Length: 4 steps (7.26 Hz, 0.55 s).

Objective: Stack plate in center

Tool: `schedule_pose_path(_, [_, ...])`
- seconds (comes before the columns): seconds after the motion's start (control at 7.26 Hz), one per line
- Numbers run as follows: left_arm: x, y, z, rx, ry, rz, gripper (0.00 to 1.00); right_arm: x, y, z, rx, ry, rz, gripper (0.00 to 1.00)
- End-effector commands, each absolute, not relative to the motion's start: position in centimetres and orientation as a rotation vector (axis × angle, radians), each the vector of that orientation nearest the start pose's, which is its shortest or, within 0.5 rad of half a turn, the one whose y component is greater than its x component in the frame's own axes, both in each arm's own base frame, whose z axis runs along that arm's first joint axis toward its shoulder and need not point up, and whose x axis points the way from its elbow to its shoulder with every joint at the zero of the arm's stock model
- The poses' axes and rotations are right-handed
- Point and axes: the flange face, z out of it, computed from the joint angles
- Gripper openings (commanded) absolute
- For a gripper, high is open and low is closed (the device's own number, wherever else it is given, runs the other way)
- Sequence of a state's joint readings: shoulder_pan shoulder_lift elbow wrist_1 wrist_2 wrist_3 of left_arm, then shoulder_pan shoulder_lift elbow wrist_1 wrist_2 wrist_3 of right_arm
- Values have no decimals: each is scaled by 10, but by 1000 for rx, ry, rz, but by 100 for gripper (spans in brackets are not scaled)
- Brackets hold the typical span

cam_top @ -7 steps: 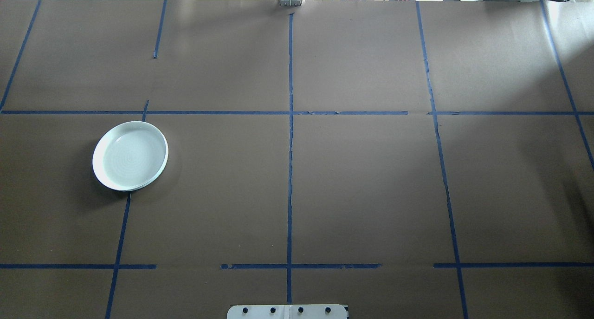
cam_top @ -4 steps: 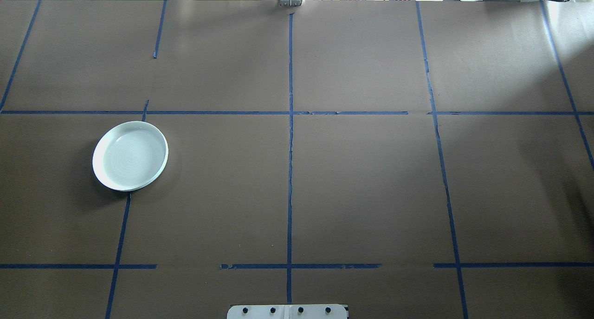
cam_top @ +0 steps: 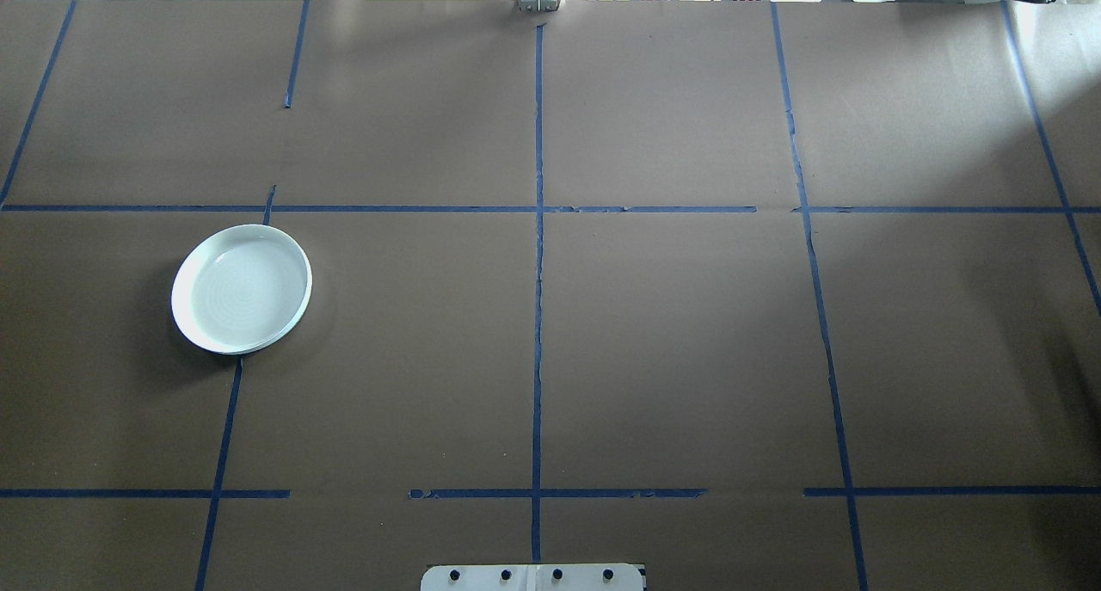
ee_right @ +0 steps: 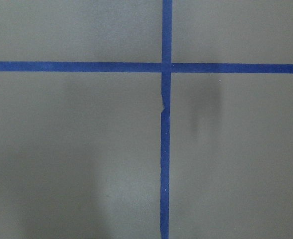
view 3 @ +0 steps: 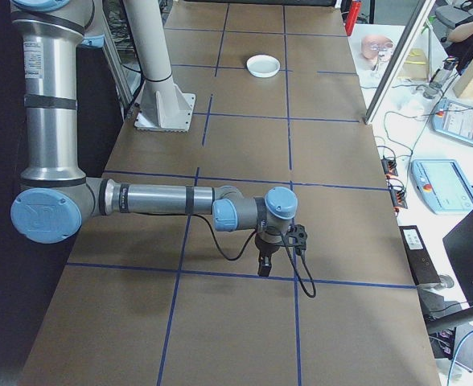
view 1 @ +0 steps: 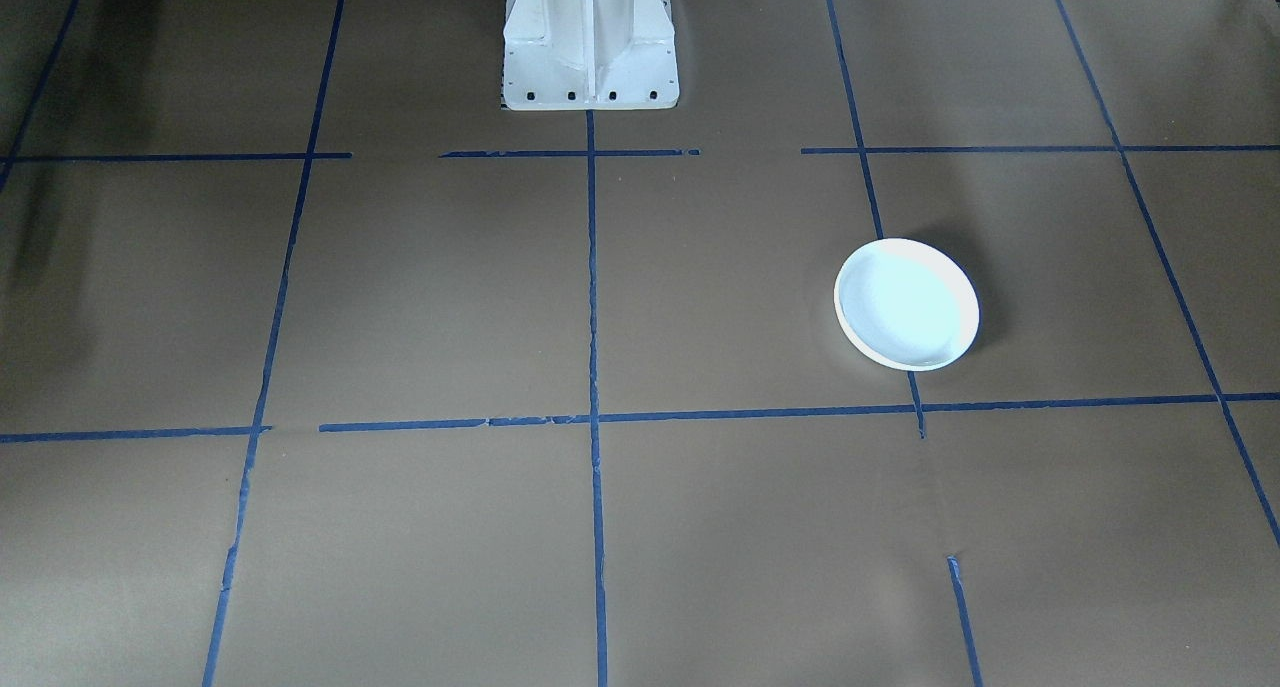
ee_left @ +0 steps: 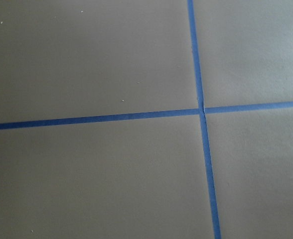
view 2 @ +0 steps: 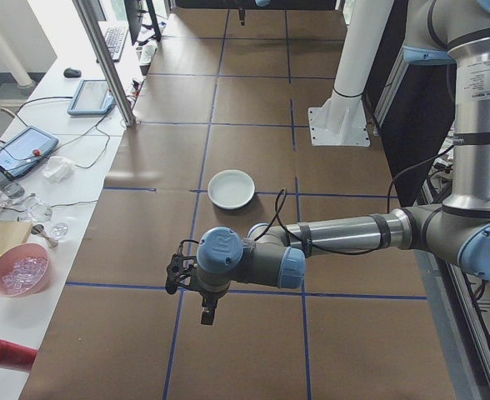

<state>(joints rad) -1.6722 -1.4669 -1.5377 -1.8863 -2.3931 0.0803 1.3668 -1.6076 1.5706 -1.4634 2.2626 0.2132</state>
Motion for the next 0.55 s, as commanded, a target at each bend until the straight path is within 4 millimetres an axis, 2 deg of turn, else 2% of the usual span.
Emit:
schedule_pose_path(0.0, [-106,-446,686,267,796,100,100,-29,-485,671,-77,-691,-16,100])
schedule_pose_path(0.14, [-106,-450,684,252,799,90,100,-29,-485,671,-77,-691,-16,100])
schedule_pose_path(0.28, [-106,-460,683,154,813,49,100,-29,-485,671,-77,-691,-16,100])
schedule_pose_path(0.41, [-110,-480,666,133,814,41,100,-29,-485,671,-77,-691,-16,100])
